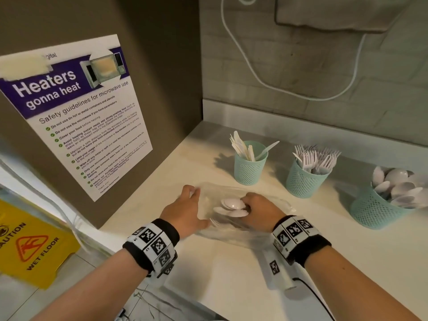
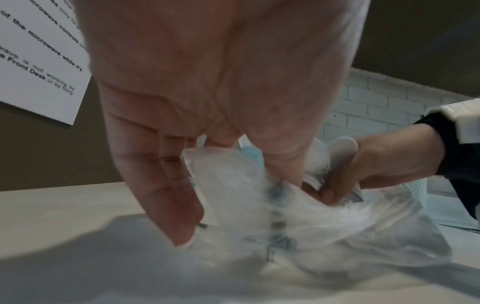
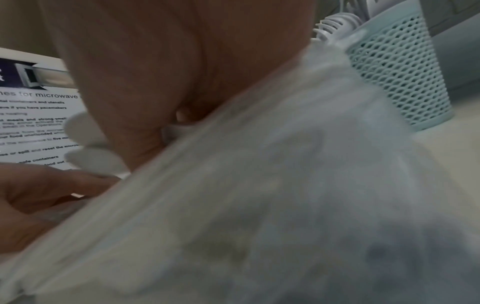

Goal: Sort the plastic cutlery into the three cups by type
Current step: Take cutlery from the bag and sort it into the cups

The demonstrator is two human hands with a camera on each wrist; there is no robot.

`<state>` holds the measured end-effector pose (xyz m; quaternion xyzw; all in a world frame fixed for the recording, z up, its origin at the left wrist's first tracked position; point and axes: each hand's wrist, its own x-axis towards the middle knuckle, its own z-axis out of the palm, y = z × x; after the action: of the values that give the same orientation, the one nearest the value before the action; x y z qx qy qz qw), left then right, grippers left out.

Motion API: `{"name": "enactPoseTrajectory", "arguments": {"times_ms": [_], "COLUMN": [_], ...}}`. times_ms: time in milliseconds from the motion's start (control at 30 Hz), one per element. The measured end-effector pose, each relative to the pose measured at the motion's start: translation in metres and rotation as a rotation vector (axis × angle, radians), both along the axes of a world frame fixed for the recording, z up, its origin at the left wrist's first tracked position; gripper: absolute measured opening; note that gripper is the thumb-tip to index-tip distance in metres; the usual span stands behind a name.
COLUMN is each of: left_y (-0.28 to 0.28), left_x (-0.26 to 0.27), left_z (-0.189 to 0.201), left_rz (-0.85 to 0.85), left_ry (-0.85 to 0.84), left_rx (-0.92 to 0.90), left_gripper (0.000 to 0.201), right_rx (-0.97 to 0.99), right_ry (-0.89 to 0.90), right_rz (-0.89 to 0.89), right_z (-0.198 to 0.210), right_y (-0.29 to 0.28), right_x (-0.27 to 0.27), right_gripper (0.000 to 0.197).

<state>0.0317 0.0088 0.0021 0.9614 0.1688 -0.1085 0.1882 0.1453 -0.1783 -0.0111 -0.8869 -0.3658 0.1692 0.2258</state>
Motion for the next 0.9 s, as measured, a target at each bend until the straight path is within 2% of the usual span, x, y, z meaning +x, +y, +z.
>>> {"name": "enactPoseTrajectory", "arguments": {"times_ms": [100,200,333,433,500,533,600,667,767,833,900], "left_y": [-0.002,-0.002,0.001,0.003,0.004,0.004,0.005,0.004,-0.004,-0.018,-0.034], "left_x": [-0.001,-0.001,-0.002,-0.002,-0.001,0.0,0.001,0.003,0.007,0.013,0.021], "left_z": [-0.001,-0.002,-0.003,-0.001,0.0,0.002,0.004,0.007,0.026,0.046,0.069], "left_rz": [-0.027,-0.055,-0.034,-0.014,-0.004,-0.002,-0.002,0.002,-0.04,-0.151,-0.226], "left_ry": [0.011,0.035,0.066,0.101,0.107,0.111,0.134,0.132,-0.043,-0.209,-0.255], "left_rx": [0.033,0.077,0.134,0.16,0.169,0.177,0.21,0.245,0.219,0.076,-0.216], "left_gripper": [0.092,0.094,0.089,0.079,0.071,0.067,0.061,0.058,0.055,0.055,0.057], "right_rx": [-0.119,-0.157,-0.138,-0.091,-0.024,0.023,0.159,0.338,0.618,0.769,0.856], "right_ry": [0.046,0.071,0.078,0.11,0.112,0.112,0.157,0.269,0.415,0.489,0.558], "right_rz": [0.007,-0.021,-0.005,-0.016,-0.033,-0.043,-0.1,-0.168,-0.249,-0.305,-0.302], "right_z": [-0.007,-0.014,-0.015,-0.009,-0.003,0.0,0.01,0.025,0.052,0.07,0.083], "right_y": [0.001,0.002,-0.001,-0.006,-0.01,-0.011,-0.01,-0.009,-0.008,-0.006,-0.003], "right_x": [-0.003,-0.003,-0.003,-0.005,-0.005,-0.003,0.001,0.007,0.014,0.013,0.009], "right_gripper": [0.041,0.045,0.037,0.038,0.047,0.041,0.015,0.012,0.016,0.019,0.025]}}
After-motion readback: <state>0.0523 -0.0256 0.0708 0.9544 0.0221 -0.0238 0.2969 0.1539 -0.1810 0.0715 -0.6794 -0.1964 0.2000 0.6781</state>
